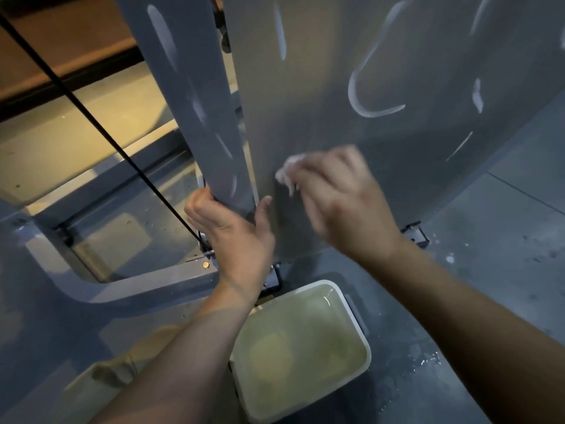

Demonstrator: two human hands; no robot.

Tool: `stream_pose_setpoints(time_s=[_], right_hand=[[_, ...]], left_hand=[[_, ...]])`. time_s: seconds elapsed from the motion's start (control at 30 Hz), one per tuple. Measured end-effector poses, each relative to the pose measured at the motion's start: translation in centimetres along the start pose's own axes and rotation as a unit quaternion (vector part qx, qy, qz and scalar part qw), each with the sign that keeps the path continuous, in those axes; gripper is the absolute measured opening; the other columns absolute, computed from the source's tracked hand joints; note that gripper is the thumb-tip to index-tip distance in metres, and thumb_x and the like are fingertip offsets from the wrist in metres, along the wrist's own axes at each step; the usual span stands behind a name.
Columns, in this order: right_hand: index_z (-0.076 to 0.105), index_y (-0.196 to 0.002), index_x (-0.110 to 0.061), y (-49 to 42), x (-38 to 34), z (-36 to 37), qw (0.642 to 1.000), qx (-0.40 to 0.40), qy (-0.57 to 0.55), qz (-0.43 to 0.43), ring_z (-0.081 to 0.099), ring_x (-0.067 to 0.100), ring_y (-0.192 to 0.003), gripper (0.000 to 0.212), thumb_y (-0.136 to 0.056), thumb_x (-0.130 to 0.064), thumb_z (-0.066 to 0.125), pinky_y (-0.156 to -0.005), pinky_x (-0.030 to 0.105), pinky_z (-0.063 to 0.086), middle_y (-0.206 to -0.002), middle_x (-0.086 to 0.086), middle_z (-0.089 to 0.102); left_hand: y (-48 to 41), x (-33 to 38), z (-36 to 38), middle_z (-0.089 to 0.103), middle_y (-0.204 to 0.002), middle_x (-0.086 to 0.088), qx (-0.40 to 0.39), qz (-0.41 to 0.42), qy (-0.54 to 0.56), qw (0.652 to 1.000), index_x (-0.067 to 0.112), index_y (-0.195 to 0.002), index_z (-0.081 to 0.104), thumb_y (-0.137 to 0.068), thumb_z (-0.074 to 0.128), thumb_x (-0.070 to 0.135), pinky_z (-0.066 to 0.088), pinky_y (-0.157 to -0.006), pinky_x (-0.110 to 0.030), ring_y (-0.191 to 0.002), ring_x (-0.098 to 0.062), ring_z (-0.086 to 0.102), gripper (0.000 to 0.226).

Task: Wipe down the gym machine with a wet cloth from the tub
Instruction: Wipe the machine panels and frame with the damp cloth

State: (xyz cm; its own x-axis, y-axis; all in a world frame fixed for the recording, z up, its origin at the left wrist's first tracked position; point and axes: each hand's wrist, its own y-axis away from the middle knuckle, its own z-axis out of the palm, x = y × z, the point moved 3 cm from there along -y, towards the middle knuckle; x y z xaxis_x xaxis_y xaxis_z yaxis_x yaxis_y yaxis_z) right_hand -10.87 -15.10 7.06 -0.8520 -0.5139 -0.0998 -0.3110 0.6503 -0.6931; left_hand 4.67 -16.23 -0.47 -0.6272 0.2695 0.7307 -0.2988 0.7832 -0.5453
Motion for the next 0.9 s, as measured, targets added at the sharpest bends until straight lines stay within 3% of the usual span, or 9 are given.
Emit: stream_pose_setpoints(time_s=[0.07,0.13,0.27,0.33,0.43,0.5,0.57,0.7,0.9], right_hand=[[0.077,-0.11,-0.004,-1.7,0.0,-1.4,0.996,0.092,0.001,0.001,0.067,0.036,-0.087,0.028,-0.104,-0.004,0.05,-0.083,0.032,0.048,-0.114,0.006,0.073],[0.076,-0.111,-0.002,-1.4,0.2,-1.1,0.993,0.119,0.004,0.007,0.068,0.037,-0.089,0.025,-0.101,0.0,0.054,-0.088,0.031,0.044,-0.116,0.008,0.072],[0.073,-0.117,-0.007,3.0,0.5,2.0,0.999,-0.043,0.001,0.013,0.058,0.033,-0.093,0.025,-0.106,-0.008,0.051,-0.072,0.04,0.057,-0.117,0.004,0.071],[0.074,-0.115,-0.009,2.4,0.8,1.4,0.998,-0.058,-0.003,0.0,0.059,0.033,-0.093,0.028,-0.107,-0.011,0.047,-0.069,0.041,0.056,-0.116,0.003,0.07],[0.076,-0.11,-0.007,-0.6,0.9,-1.1,0.998,0.059,0.008,-0.007,0.066,0.036,-0.09,0.026,-0.102,-0.002,0.051,-0.084,0.034,0.049,-0.116,0.005,0.072],[0.076,-0.11,-0.002,-0.6,1.2,-1.4,0.993,0.115,0.012,0.009,0.068,0.035,-0.091,0.024,-0.1,0.003,0.055,-0.089,0.031,0.045,-0.115,0.008,0.072],[0.075,-0.114,-0.004,1.4,1.2,0.2,0.998,0.059,0.007,0.03,0.064,0.035,-0.092,0.025,-0.103,-0.001,0.053,-0.088,0.031,0.05,-0.117,0.006,0.071],[0.075,-0.112,-0.012,3.6,1.7,1.5,0.997,-0.06,-0.009,0.039,0.059,0.033,-0.095,0.042,-0.112,-0.019,0.034,-0.071,0.043,0.057,-0.115,0.001,0.071],[0.076,-0.11,-0.003,0.5,2.2,-1.0,0.994,0.102,0.012,0.028,0.067,0.036,-0.091,0.025,-0.103,-0.002,0.052,-0.093,0.025,0.042,-0.114,0.007,0.072]], left_hand=[[0.0,0.2,-0.1,0.037,-0.121,-0.029,0.002,-0.007,0.002,1.0,-0.013,-0.118,0.038,-0.083,0.082,0.02,0.037,-0.103,-0.053,-0.115,-0.042,0.039,0.066],[0.1,0.3,-0.2,0.037,-0.121,-0.029,-0.002,-0.01,0.005,1.0,-0.014,-0.119,0.038,-0.082,0.082,0.018,0.037,-0.104,-0.051,-0.116,-0.042,0.04,0.066],[0.0,0.3,-0.2,0.037,-0.123,-0.03,-0.008,-0.008,0.0,1.0,-0.015,-0.121,0.037,-0.082,0.083,0.015,0.037,-0.104,-0.056,-0.117,-0.044,0.04,0.068],[0.1,0.4,-0.2,0.037,-0.123,-0.03,-0.005,-0.01,0.003,1.0,-0.015,-0.121,0.037,-0.082,0.084,0.015,0.036,-0.105,-0.053,-0.117,-0.043,0.04,0.067],[0.2,0.6,-0.1,0.037,-0.124,-0.028,0.0,-0.02,0.014,1.0,-0.014,-0.121,0.037,-0.082,0.083,0.015,0.033,-0.107,-0.04,-0.119,-0.035,0.038,0.067],[0.2,0.6,-0.1,0.037,-0.125,-0.028,0.0,-0.025,0.013,1.0,-0.013,-0.122,0.037,-0.082,0.083,0.015,0.034,-0.108,-0.041,-0.121,-0.037,0.038,0.067],[0.3,0.7,-0.2,0.038,-0.126,-0.028,-0.002,-0.03,0.008,1.0,-0.013,-0.123,0.037,-0.081,0.083,0.017,0.034,-0.109,-0.05,-0.122,-0.04,0.039,0.069],[0.3,0.5,-0.1,0.037,-0.127,-0.028,-0.001,-0.027,0.001,1.0,-0.013,-0.125,0.037,-0.082,0.082,0.022,0.034,-0.109,-0.056,-0.122,-0.041,0.039,0.071],[0.3,0.4,0.1,0.04,-0.125,-0.03,0.008,-0.023,-0.025,0.999,-0.015,-0.123,0.04,-0.081,0.083,0.02,0.033,-0.108,-0.055,-0.119,-0.043,0.04,0.07]])
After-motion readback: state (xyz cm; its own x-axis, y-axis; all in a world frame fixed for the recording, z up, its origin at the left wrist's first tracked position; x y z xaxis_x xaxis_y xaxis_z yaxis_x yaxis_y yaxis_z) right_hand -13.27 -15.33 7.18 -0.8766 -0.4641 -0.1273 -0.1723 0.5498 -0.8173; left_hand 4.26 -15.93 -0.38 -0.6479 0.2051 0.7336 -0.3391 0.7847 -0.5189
